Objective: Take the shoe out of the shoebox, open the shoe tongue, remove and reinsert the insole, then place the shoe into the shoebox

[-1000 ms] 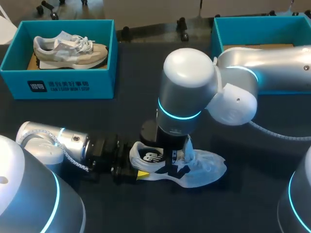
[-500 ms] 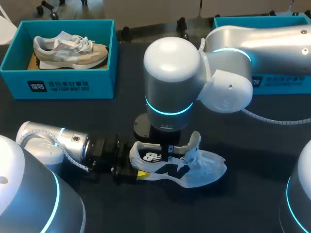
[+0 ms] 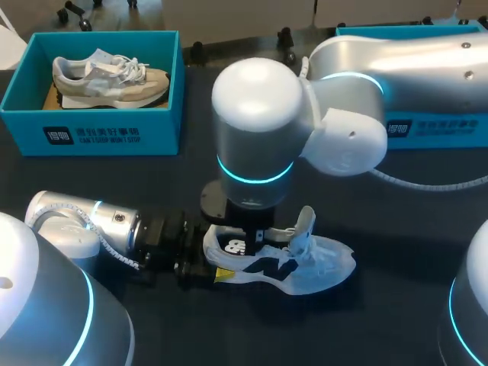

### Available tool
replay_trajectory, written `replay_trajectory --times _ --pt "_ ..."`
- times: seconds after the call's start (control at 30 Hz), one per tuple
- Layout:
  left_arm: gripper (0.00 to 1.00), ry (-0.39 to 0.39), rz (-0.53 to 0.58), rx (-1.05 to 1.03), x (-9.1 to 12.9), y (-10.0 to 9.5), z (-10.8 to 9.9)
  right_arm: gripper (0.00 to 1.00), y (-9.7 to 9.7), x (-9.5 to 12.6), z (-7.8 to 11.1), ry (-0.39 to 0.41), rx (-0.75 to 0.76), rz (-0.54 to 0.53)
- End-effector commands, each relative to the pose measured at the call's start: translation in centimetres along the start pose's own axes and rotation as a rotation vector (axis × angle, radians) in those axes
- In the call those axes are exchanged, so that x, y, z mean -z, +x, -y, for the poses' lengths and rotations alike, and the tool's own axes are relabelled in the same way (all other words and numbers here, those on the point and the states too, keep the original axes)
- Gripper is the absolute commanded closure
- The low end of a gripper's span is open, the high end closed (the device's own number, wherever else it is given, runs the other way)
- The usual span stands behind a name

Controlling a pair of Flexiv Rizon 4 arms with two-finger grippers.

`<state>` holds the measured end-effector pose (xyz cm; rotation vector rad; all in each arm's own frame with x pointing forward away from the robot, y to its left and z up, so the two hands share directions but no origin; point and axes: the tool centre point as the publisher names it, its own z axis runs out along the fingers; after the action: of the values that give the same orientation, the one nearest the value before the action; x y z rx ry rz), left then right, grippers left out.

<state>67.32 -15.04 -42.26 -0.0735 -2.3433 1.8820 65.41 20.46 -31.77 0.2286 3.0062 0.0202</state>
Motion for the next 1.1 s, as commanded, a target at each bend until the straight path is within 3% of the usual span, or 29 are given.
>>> replay_trajectory --times 0.03,0.3,0.43,0.7,1.1 --pt "1.00 -0.002 0.000 0.001 0.2 0.0 0.0 1.00 0.8 1.2 -0.4 0.023 -0.012 0.023" --pt "1.00 -0.002 0.000 0.001 0.2 0.0 0.0 1.00 1.4 4.1 -0.2 0.035 -0.020 0.036" --pt "1.00 -0.002 0.000 0.001 0.2 0.0 0.0 1.00 2.1 4.5 -0.5 0.037 -0.028 0.042" --pt "1.00 -0.002 0.000 0.001 0.2 0.0 0.0 1.00 2.6 3.9 -1.4 0.065 -0.041 0.072" --pt "1.00 -0.002 0.000 0.001 0.2 0.0 0.0 1.00 1.3 1.2 -1.9 0.013 -0.024 0.072"
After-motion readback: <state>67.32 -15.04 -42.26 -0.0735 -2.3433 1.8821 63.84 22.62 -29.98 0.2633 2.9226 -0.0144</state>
